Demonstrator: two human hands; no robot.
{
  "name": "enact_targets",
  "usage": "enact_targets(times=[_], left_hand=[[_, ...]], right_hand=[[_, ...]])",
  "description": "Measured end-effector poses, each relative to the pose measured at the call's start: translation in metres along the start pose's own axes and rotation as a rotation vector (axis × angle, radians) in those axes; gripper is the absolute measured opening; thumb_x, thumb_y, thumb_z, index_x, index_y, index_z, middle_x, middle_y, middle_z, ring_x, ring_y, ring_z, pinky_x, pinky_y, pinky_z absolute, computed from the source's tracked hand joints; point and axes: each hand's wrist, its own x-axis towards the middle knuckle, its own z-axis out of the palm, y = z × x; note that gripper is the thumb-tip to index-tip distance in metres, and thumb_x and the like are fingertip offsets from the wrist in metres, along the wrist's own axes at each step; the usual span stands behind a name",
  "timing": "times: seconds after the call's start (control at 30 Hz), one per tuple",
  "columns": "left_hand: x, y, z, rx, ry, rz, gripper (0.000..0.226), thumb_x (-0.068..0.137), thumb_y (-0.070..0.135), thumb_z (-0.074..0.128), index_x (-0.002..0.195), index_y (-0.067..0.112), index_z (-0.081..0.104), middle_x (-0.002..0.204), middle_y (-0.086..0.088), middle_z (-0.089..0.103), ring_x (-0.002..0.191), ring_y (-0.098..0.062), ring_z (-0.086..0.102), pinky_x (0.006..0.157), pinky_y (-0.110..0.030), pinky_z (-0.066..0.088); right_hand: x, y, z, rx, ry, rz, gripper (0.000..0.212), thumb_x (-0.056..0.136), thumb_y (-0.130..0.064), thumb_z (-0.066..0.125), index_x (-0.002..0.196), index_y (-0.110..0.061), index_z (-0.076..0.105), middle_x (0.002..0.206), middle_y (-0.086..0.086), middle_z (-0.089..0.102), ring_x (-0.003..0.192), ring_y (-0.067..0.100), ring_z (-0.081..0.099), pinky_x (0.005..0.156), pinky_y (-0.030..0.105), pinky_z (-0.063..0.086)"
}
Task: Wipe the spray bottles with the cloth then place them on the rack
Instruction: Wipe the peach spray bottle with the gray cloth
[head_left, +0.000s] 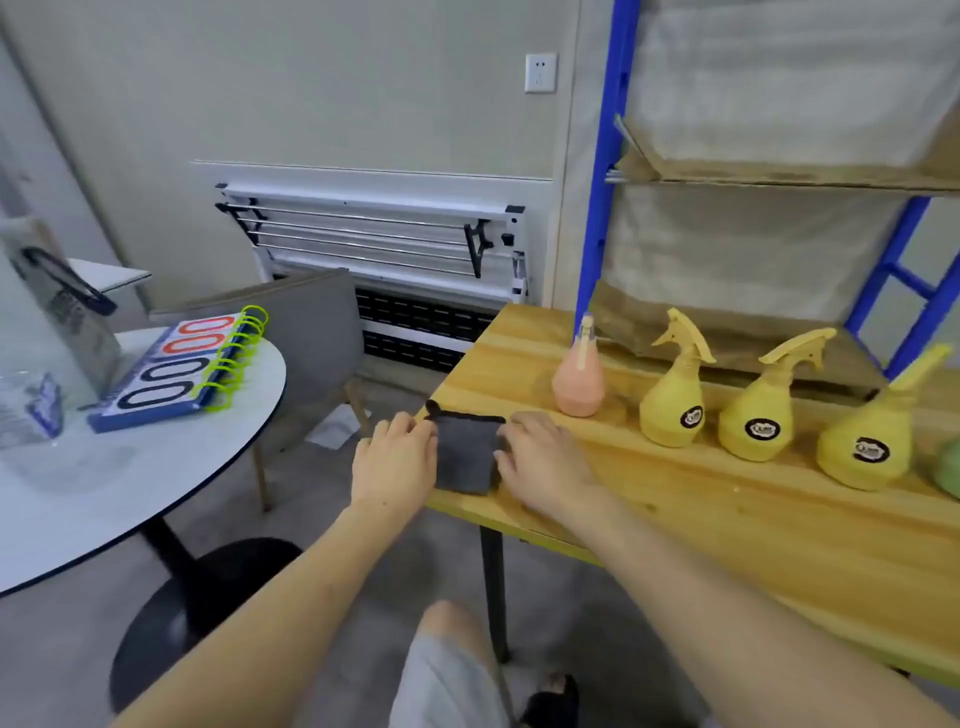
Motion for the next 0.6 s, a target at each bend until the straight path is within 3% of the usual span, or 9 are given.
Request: enact_targets(times=[0.2,0.37,0.6], left_hand=[[0.000,-0.018,0.009,0.047,-0.052,-0.041,0.032,0.106,0.036,0.040,0.128,0.031,0.062,0.120,0.004,0.064,0.113,-0.023,0.056,0.086,-0.039,0.041],[-0.001,-0.009,0.011,0.042,-0.065,-0.046,0.034,0.108,0.037,0.039,0.134,0.033,0.060,0.128,0.006,0.063,0.119,-0.022,0.052,0.092,-0.038,0.041],[0.006,0.041,0.024,-0.014,-0.081,0.090,0.034,0.108,0.037,0.039,0.136,0.036,0.060,0.129,0.012,0.065,0.121,-0.022,0.048,0.097,-0.038,0.038]], right_hand=[[0.026,-0.020,0.009,0.064,0.012,-0.044,0.044,0.103,-0.044,0.040,0.138,-0.022,0.058,0.143,-0.001,0.053,0.136,0.020,0.044,0.110,0.041,0.038],[0.026,-0.002,0.014,0.016,-0.164,-0.074,0.059,0.098,-0.064,0.039,0.147,-0.032,0.049,0.144,-0.001,0.053,0.132,0.023,0.048,0.108,0.043,0.041],[-0.018,0.042,-0.002,-0.130,-0.060,-0.001,0.055,0.096,-0.063,0.041,0.134,-0.030,0.064,0.122,0.002,0.056,0.120,0.024,0.046,0.104,0.041,0.040]])
